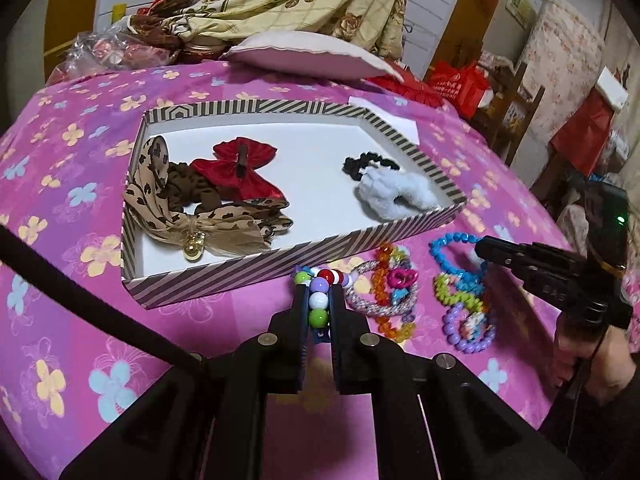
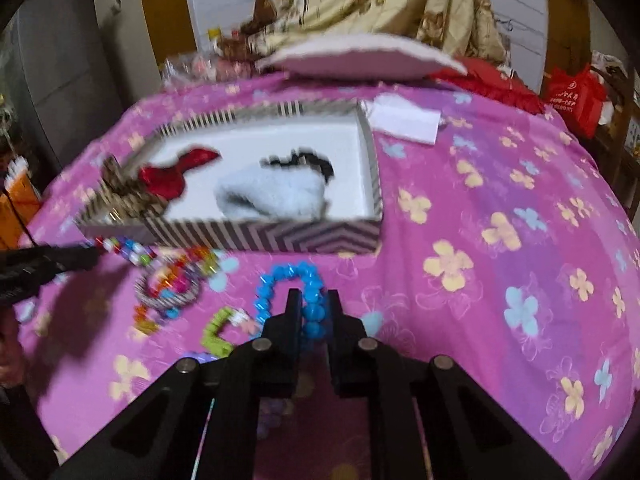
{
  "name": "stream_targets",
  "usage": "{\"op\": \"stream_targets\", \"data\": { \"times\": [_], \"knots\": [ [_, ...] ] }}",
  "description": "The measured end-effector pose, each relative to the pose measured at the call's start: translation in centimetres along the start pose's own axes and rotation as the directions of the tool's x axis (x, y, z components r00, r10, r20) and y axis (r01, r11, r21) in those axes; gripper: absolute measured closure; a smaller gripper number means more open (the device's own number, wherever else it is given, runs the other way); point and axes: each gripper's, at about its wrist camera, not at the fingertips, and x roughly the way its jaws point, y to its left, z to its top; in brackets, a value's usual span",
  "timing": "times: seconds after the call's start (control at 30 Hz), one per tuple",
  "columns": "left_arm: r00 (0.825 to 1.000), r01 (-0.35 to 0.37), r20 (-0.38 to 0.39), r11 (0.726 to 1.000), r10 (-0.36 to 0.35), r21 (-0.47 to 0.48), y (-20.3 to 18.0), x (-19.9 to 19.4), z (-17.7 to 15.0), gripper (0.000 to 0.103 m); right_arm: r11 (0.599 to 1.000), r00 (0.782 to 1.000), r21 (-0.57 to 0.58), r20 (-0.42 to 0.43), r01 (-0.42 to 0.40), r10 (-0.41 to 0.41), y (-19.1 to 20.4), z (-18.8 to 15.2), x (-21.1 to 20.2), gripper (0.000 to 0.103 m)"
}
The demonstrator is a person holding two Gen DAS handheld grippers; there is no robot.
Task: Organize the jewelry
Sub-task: 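Lift the bead bracelet with the left tool while the right tool grasps the blue bead bracelet, then lower both bracelets into the tray and open both tools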
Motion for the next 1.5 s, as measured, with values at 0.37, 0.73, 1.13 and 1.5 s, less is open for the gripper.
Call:
{"op": "stream_targets", "data": {
  "times": [0.37, 0.73, 1.13, 1.5],
  "knots": [
    [0.994, 0.077, 0.074, 0.997, -0.077, 0.009, -0.8, -1.4, 0.5, 0.099, 0.996, 0.985, -0.002, 0.144, -0.094, 0.093, 1.7, 0.8, -2.8, 0.092],
    [0.996, 0.056, 0.068, 0.998, -0.055, -0.001, -0.7, -1.1, 0.5, 0.099, 0.997, 0.988, -0.039, 0.136, -0.062, 0.067, 2.7, 0.4, -2.6, 0.092],
    [0.996, 0.049, 0.069, 0.999, -0.048, -0.004, -0.5, -1.0, 0.5, 0.099, 0.997, 0.989, -0.053, 0.135, -0.047, 0.054, 3.0, 0.3, -2.5, 0.092],
    [0.996, 0.048, 0.071, 0.999, -0.048, -0.001, -0.7, -1.0, 0.4, 0.099, 0.998, 0.988, -0.051, 0.147, -0.049, 0.056, 2.9, 0.4, -2.7, 0.092]
  ]
}}
